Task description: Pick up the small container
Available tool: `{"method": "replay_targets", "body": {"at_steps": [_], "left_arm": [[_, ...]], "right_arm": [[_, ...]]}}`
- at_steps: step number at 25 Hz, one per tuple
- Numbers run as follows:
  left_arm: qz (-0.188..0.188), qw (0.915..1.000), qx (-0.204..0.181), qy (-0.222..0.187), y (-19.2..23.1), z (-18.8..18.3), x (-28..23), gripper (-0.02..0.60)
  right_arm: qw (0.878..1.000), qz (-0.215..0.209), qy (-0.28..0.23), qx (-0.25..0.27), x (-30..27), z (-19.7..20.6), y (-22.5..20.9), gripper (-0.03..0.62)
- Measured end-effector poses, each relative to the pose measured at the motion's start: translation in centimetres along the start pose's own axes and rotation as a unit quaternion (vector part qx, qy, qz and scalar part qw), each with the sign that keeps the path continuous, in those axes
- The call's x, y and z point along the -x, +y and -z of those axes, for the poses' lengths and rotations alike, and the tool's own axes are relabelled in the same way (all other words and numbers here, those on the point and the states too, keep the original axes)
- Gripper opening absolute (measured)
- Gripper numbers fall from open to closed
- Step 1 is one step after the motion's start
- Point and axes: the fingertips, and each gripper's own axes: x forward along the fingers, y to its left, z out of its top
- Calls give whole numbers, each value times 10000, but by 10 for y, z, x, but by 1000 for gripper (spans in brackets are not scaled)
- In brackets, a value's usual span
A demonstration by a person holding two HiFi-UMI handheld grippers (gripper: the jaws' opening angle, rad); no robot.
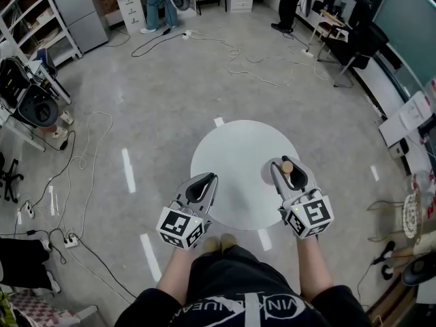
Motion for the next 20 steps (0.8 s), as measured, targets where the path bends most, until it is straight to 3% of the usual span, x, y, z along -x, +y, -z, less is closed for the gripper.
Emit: {"method": "replay_targets", "body": {"at_steps": [20], "left_arm": [[44,10000,38,64,7,3,-1,28]], "right_arm": [[10000,66,44,-16,-7,1,0,133]]}}
